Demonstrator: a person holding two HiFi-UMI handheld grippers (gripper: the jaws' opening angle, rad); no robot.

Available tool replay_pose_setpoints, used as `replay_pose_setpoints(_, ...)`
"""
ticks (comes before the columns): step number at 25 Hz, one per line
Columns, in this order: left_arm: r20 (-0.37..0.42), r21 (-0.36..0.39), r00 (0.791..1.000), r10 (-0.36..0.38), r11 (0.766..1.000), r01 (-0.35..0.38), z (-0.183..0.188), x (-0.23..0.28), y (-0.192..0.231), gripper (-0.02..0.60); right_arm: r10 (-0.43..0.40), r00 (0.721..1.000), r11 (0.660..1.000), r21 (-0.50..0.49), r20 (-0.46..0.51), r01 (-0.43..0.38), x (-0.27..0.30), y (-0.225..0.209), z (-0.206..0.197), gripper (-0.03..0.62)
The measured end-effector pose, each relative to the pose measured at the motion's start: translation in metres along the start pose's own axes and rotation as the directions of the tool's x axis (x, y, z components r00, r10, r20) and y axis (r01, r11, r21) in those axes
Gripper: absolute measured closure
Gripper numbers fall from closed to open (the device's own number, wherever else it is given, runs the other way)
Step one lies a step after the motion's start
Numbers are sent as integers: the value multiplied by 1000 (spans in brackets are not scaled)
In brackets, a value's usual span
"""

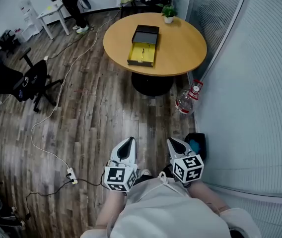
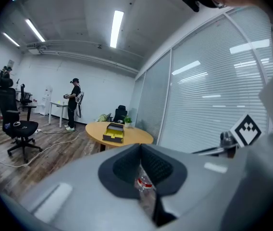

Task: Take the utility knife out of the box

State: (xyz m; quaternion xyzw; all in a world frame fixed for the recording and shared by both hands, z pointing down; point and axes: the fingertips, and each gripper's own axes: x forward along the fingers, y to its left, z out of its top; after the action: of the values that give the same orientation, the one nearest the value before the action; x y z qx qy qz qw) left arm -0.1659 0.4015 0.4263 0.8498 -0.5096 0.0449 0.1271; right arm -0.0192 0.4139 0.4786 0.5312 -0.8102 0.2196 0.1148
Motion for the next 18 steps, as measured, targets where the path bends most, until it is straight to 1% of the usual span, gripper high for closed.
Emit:
replay_pose_setpoints(5, -20, -19, 1000, 18, 1000, -18, -5, 18, 23, 575, 11, 1000, 1000, -12, -24, -12, 27, -2, 3, 595)
replay_pose_setpoints(9, -26, -11, 999, 28, 1000, -28, -2, 44, 33, 577, 11, 999, 1000, 2, -44, -11, 53, -18, 8, 594)
replay_pose_setpoints(12, -34, -3, 998, 44, 999, -44, 1, 75, 40, 575, 31, 999, 999, 13, -43, -30, 83, -36, 23, 594)
replay_pose_setpoints(15, -43, -7, 996, 76, 997, -77, 5, 113, 52, 575, 69, 997, 998, 0, -44, -69, 118, -54, 44, 594)
replay_pose_setpoints(18, -38, -11, 994, 105, 994, -105, 16, 161, 64, 575, 92, 995, 996, -11, -49, -92, 156, -84, 69, 594)
